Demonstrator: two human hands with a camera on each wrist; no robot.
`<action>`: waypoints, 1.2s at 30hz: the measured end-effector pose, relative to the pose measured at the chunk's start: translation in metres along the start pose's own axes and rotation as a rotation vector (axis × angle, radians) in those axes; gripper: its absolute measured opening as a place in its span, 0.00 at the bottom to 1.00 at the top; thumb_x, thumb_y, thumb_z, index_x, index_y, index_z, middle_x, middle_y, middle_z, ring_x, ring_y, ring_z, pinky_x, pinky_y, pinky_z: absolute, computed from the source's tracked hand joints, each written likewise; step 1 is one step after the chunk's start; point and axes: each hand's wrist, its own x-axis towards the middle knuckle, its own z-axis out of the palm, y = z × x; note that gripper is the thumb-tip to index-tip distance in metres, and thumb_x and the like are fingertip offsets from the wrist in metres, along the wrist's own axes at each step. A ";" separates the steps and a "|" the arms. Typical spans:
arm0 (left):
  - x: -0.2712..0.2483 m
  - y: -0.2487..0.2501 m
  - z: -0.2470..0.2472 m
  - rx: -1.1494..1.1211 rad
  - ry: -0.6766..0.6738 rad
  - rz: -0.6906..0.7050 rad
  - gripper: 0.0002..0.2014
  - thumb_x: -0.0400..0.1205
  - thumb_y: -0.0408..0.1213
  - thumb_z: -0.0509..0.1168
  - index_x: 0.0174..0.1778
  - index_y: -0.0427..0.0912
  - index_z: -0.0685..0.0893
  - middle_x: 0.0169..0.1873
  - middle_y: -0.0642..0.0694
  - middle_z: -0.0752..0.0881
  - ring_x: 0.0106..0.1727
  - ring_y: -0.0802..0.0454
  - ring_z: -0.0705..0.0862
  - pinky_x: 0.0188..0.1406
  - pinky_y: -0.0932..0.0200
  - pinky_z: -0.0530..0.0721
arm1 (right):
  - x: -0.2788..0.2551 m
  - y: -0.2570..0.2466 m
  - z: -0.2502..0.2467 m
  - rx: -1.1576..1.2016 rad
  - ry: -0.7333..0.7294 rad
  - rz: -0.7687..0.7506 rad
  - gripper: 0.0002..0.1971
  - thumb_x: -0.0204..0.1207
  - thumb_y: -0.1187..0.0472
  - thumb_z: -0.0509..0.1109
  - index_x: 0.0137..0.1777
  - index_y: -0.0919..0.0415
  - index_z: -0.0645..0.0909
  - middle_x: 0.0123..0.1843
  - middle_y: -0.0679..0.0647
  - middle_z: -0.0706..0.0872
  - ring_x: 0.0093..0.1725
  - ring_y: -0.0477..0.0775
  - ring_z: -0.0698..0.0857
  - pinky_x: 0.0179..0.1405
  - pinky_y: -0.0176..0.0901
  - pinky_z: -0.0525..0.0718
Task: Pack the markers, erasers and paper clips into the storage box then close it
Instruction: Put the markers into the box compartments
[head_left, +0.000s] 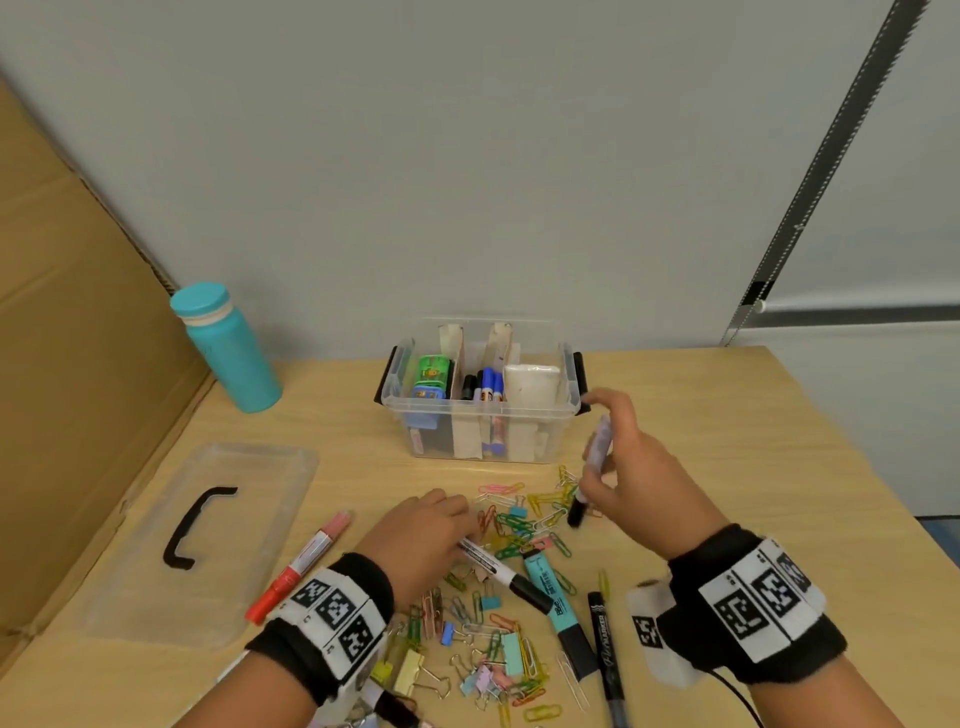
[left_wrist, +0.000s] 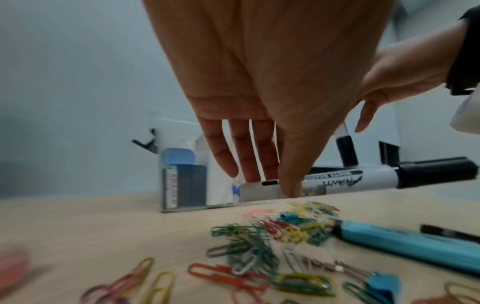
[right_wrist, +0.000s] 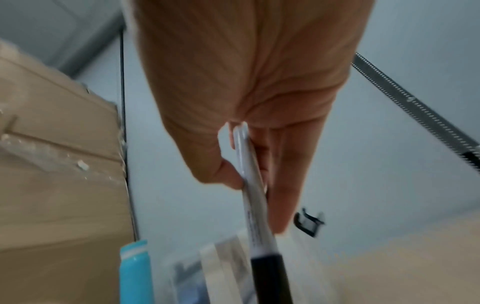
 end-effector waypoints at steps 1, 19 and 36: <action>-0.006 -0.007 -0.001 -0.022 0.023 -0.030 0.12 0.85 0.43 0.57 0.64 0.53 0.78 0.60 0.56 0.77 0.62 0.55 0.72 0.59 0.59 0.71 | 0.006 -0.008 -0.004 0.051 0.064 -0.043 0.27 0.79 0.63 0.66 0.70 0.43 0.58 0.40 0.47 0.84 0.39 0.45 0.88 0.40 0.44 0.90; -0.058 -0.061 -0.009 -0.129 0.175 -0.352 0.09 0.83 0.43 0.60 0.59 0.57 0.78 0.54 0.61 0.79 0.55 0.59 0.75 0.51 0.66 0.72 | 0.160 -0.036 0.080 -0.382 -0.029 -0.019 0.14 0.82 0.55 0.62 0.56 0.62 0.85 0.50 0.59 0.87 0.49 0.60 0.86 0.47 0.49 0.85; -0.016 -0.030 -0.051 -0.251 0.473 -0.409 0.16 0.85 0.42 0.58 0.69 0.51 0.73 0.52 0.55 0.77 0.46 0.58 0.80 0.45 0.66 0.78 | 0.109 0.058 0.056 0.185 0.087 0.268 0.36 0.72 0.44 0.52 0.82 0.47 0.55 0.81 0.53 0.65 0.78 0.56 0.69 0.75 0.60 0.72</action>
